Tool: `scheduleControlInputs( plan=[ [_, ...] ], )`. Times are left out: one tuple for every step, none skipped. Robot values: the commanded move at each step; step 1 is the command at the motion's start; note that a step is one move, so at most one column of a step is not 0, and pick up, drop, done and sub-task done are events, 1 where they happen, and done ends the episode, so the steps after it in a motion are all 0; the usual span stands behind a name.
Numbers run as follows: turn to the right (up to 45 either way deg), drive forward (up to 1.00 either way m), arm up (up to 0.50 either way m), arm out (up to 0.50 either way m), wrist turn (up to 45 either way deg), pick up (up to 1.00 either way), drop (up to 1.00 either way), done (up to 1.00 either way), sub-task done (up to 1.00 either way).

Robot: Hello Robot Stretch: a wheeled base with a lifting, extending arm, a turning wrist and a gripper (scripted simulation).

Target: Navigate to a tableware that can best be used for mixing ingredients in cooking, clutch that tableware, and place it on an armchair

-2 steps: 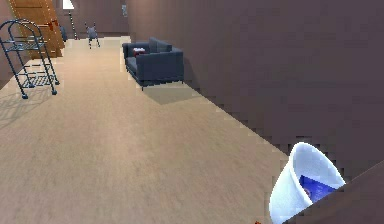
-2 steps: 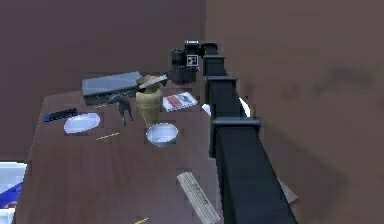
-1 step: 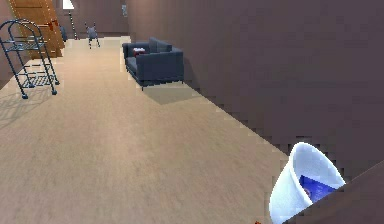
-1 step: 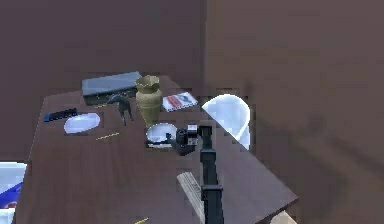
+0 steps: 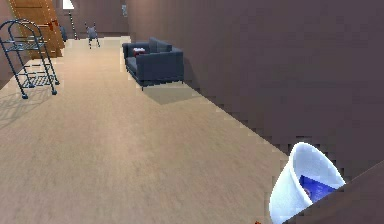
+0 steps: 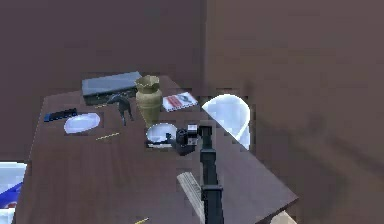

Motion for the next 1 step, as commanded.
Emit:
scheduleControlInputs(
  plan=[
    [0.0,0.00,0.10,0.00,0.0,0.00,0.00,0.00,0.00]
  ],
)
